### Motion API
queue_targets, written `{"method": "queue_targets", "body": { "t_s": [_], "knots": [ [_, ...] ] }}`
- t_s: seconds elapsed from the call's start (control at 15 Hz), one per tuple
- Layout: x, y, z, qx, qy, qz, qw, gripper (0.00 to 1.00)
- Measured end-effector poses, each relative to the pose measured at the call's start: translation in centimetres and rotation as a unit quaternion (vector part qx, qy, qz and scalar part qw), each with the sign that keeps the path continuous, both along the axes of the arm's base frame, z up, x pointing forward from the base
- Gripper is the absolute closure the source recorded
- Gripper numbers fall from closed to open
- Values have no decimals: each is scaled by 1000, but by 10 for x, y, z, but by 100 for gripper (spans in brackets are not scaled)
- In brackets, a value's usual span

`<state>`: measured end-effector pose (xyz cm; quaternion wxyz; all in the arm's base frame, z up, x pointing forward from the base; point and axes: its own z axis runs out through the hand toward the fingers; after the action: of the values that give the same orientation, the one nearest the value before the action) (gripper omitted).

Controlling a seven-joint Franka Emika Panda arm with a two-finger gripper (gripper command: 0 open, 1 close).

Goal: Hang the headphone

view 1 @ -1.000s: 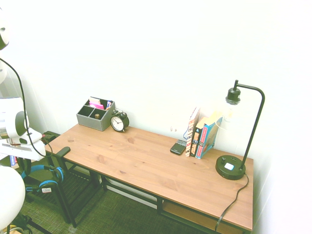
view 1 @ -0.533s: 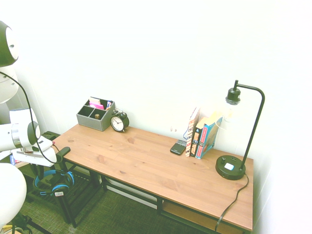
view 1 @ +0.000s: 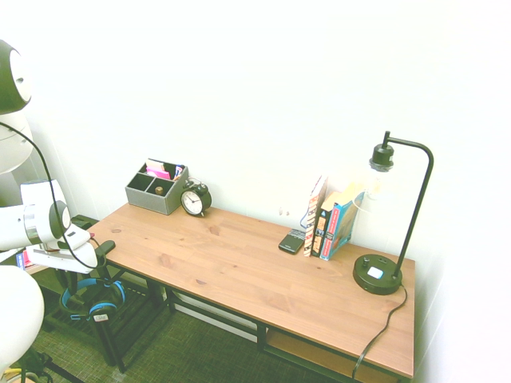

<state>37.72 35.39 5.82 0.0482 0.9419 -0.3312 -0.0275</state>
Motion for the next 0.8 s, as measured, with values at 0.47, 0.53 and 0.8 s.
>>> {"method": "queue_targets", "body": {
  "t_s": [0.47,0.53,0.8],
  "knots": [
    [9,-2,7,4,-7,-9,1000,0],
    [14,-1,18,12,-12,-14,1000,0],
    [20,-20,96,32,-23,-11,999,0]
  ]
}}
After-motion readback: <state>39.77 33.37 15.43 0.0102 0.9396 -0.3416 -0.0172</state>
